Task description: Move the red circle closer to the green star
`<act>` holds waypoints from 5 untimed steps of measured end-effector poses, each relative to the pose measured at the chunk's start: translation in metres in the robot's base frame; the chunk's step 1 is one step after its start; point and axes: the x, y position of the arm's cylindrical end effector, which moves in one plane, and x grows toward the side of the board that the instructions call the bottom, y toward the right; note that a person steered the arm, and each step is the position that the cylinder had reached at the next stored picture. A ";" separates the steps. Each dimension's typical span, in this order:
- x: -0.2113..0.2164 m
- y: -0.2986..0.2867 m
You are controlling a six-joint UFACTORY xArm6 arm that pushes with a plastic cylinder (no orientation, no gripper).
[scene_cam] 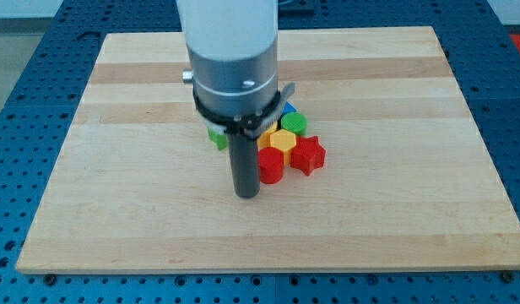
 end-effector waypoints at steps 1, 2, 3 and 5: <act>0.025 0.008; 0.019 0.055; 0.001 0.076; -0.007 0.068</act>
